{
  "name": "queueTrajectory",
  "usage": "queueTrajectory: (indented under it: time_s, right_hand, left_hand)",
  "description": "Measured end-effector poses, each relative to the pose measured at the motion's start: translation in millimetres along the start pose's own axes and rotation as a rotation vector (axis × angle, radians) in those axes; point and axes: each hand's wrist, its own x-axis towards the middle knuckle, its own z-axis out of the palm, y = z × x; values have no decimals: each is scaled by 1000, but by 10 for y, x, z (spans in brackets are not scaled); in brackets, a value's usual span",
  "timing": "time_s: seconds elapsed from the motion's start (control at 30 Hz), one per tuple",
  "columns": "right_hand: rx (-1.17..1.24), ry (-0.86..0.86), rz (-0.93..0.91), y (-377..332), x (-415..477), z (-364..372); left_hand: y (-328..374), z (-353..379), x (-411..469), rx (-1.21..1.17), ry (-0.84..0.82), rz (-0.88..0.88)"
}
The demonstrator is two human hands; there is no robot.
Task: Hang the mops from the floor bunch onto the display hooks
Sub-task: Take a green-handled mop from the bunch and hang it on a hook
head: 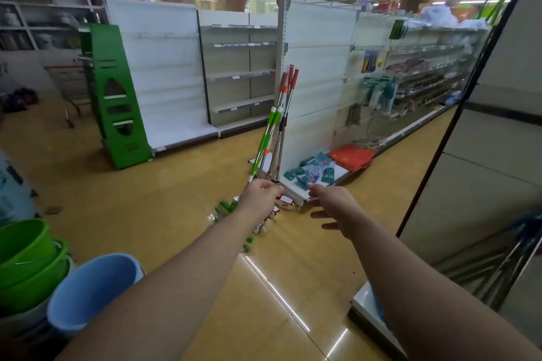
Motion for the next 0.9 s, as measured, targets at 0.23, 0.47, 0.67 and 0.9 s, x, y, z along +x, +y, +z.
queueTrajectory:
  time_s: [0.23, 0.47, 0.67, 0.9]
  right_hand:
    - [7, 27, 25, -182, 531, 208]
    - [44, 73, 82, -488, 1379, 697]
    - [101, 113, 153, -734, 2080, 1237]
    - [120, 106, 177, -1058, 2705, 1582]
  left_hand:
    - [-86, -126, 603, -37, -18, -26]
    - [-187, -483, 1611, -22, -38, -42]
    - [-238, -937, 2405, 3, -49, -78]
    - [-287, -1247, 3083, 18, -23, -93]
